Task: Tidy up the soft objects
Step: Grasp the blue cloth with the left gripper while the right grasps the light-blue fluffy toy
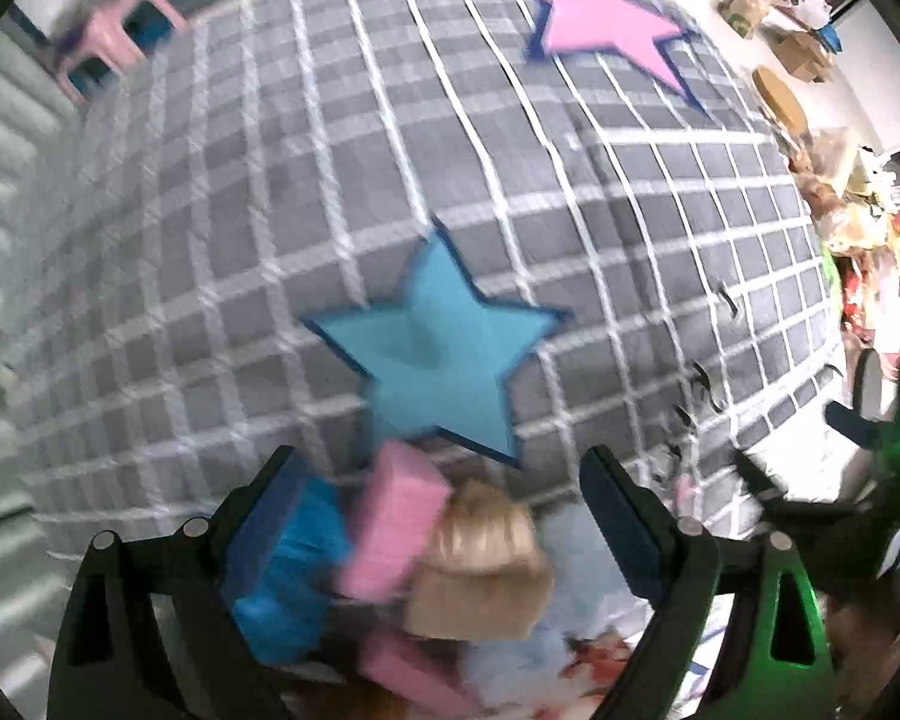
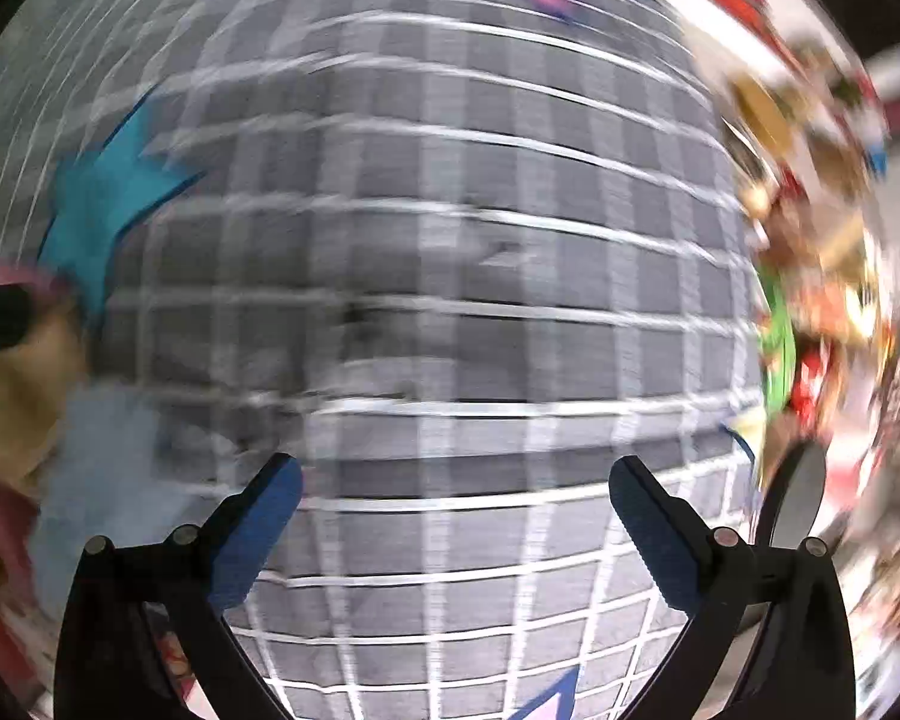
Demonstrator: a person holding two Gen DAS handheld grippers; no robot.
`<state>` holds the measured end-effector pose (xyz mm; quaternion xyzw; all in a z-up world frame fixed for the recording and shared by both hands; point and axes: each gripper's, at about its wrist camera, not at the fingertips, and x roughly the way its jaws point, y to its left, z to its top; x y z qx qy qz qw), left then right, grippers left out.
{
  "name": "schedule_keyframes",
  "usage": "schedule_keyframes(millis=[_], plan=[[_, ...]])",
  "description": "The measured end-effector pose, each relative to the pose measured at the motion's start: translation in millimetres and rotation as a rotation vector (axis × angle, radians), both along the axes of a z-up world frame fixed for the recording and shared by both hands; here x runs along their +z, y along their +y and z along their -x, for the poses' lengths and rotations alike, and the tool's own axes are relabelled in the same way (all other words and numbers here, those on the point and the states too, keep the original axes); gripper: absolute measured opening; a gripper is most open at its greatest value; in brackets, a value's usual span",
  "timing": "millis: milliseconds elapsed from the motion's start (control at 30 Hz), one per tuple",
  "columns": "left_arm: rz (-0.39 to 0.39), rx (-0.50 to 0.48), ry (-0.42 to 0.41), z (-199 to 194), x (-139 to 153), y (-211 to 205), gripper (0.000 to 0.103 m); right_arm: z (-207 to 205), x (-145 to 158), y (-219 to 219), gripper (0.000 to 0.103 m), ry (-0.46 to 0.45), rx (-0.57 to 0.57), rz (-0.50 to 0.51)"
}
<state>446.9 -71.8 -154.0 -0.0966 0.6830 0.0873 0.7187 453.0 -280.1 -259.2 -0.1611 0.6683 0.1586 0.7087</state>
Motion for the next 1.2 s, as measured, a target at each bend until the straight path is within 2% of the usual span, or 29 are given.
schedule_keyframes(millis=[67, 167, 300, 400, 700, 833, 933, 967, 1000, 1033, 1067, 1100, 1133, 1200], plan=[[-0.042, 0.000, 0.015, 3, 6, 15, 0.095, -11, 8, -10, 0.103, 0.036, -0.056, -0.068], [-0.036, 0.042, 0.058, 19, -1, 42, 0.095, -15, 13, -11, 0.103, 0.131, -0.062, -0.175], [-0.079, 0.063, 0.125, 38, -13, 55, 0.095, 18, 12, 19, 0.103, 0.286, -0.027, -0.294], [-0.103, 0.055, 0.162, 53, -23, 57, 0.095, 41, 11, 46, 0.103, 0.365, 0.017, -0.344], [-0.099, 0.046, 0.248, 102, -50, 60, 0.095, 81, -11, 87, 0.103, 0.410, -0.002, -0.310], [-0.119, 0.025, 0.295, 111, -74, 51, 0.095, 82, -16, 93, 0.103, 0.369, 0.004, -0.280], [-0.118, 0.007, 0.318, 116, -90, 42, 0.092, 91, -13, 105, 0.097, 0.302, 0.057, -0.245], [-0.114, 0.005, 0.324, 115, -95, 34, 0.086, 94, -11, 109, 0.091, 0.282, 0.080, -0.236], [-0.108, 0.002, 0.332, 116, -100, 32, 0.074, 96, -9, 113, 0.087, 0.257, 0.105, -0.224], [-0.098, 0.003, 0.343, 118, -103, 29, 0.067, 98, -6, 116, 0.075, 0.232, 0.131, -0.222], [-0.076, 0.011, 0.350, 116, -109, 25, 0.056, 100, -2, 120, 0.056, 0.213, 0.156, -0.222], [-0.051, 0.021, 0.339, 117, -107, 24, 0.038, 100, 0, 121, 0.046, 0.206, 0.187, -0.234], [-0.038, 0.022, 0.342, 117, -108, 23, 0.031, 101, -1, 126, 0.040, 0.221, 0.195, -0.246], [-0.054, 0.017, 0.336, 123, -105, 18, 0.020, 98, -2, 126, 0.036, 0.256, 0.179, -0.280]])
